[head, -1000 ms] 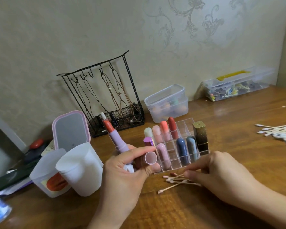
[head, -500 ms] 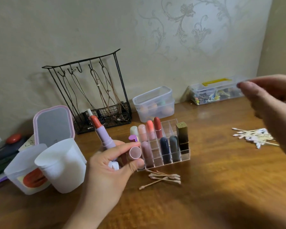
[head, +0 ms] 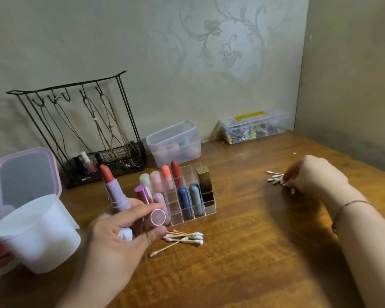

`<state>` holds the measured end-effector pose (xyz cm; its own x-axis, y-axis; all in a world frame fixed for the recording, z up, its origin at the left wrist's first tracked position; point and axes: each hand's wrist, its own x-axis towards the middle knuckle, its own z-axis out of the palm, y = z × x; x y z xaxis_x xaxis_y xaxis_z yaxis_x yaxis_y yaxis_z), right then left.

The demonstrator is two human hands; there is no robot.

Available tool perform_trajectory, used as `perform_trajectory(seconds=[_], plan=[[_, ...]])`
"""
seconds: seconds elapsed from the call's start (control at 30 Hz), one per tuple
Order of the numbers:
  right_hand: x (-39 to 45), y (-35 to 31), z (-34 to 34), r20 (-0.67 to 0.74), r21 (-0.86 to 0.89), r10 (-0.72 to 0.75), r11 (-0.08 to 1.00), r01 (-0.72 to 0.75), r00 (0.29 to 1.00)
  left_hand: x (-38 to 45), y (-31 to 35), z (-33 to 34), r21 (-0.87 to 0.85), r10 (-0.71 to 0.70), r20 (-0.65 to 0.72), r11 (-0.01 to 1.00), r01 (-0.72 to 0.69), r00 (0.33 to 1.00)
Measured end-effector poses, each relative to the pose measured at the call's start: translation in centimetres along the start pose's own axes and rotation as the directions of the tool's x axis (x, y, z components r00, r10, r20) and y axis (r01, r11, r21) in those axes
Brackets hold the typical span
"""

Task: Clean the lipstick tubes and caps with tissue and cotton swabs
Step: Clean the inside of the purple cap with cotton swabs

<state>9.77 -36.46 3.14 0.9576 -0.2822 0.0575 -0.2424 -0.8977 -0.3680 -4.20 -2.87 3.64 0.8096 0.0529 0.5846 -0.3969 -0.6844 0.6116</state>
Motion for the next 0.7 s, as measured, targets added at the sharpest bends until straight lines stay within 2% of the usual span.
perform_trajectory(seconds=[0.2,0.37,0.47,0.6,0.7], plan=[[0.2,-0.3,0.1,0.062,-0.019,-0.023,1.0,0.024,0.998,0.0,-0.4,0.0,0.022,0.005,0.002,1.0,-0.005,1.0],[-0.1,-0.9,0.3,-0.037,0.004,-0.095,0.995,0.095,0.995,-0.2,-0.2,0.0,0.021,-0.014,0.004,1.0,0.014,1.0],[-0.7,-2.3,0.3,-0.15,0.139,-0.213,0.962,0.234,0.965,-0.3,0.0,-0.1,0.005,-0.021,-0.005,1.0,0.021,1.0],[-4.4,-5.9,-0.2,-0.403,0.349,-0.39,0.771,0.533,0.828,-0.3,0.3,-0.1,-0.007,-0.02,-0.009,1.0,0.02,1.0],[-7.5,-8.1,-0.2,-0.45,0.508,-0.459,0.574,0.642,0.766,-0.3,0.2,-0.2,-0.004,-0.003,-0.012,1.0,0.003,1.0]])
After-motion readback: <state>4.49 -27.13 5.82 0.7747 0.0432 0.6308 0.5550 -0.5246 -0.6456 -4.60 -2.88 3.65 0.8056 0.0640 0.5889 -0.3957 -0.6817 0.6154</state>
